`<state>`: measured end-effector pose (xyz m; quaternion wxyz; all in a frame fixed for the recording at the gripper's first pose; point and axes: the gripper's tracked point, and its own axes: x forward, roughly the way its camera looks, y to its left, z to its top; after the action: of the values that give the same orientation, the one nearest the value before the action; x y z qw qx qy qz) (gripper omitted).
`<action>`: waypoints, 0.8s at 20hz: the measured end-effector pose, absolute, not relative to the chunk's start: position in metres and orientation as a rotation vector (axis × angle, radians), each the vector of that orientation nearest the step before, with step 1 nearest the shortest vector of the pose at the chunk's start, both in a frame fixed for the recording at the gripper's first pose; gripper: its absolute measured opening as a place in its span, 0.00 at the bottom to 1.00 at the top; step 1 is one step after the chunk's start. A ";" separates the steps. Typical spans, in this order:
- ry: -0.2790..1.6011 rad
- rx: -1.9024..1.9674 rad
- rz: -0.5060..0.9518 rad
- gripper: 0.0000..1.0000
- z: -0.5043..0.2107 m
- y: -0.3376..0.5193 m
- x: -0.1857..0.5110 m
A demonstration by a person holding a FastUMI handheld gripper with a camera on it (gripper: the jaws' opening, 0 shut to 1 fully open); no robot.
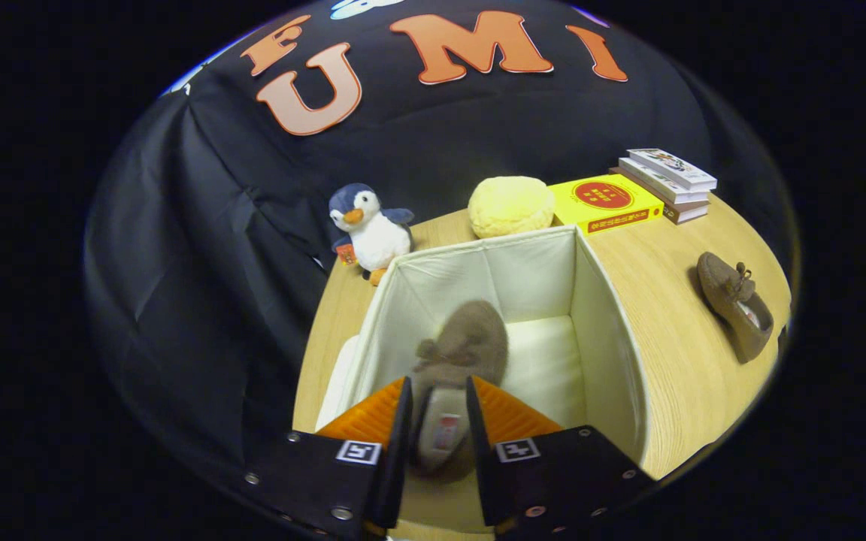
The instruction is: Open the storage box then place both shoes into the box .Put the left shoe in first, then the right shoe, with the right side of both shoes facing outward in a uniform manner.
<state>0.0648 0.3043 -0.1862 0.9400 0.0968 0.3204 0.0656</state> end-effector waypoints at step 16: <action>0.462 0.129 -0.003 0.99 -0.111 0.131 0.060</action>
<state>0.0601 0.1310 -0.1106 0.9714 0.0641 0.2287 -0.0017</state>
